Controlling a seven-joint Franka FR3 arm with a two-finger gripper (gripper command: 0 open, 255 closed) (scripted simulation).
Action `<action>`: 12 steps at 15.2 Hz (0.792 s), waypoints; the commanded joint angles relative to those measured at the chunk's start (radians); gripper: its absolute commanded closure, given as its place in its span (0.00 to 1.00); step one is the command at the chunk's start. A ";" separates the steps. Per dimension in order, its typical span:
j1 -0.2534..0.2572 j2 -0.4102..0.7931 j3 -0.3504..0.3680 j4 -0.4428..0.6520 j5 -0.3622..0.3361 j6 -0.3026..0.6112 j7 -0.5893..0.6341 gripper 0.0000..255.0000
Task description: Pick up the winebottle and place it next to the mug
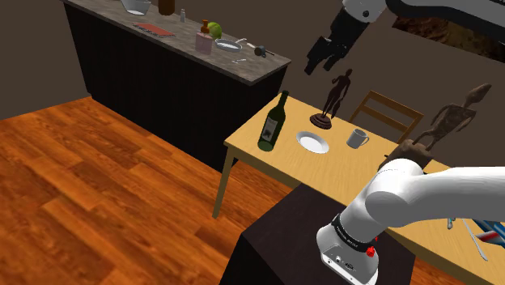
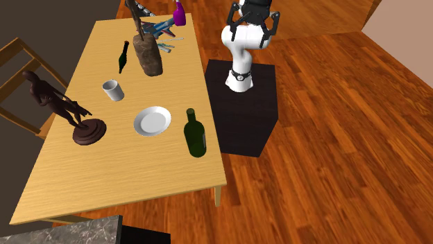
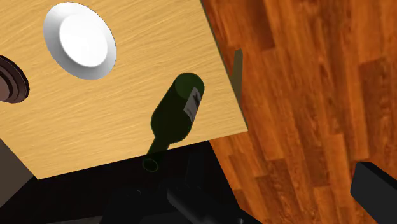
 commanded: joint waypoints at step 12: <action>-0.060 0.301 -0.137 0.022 -0.021 0.206 -0.061 0.00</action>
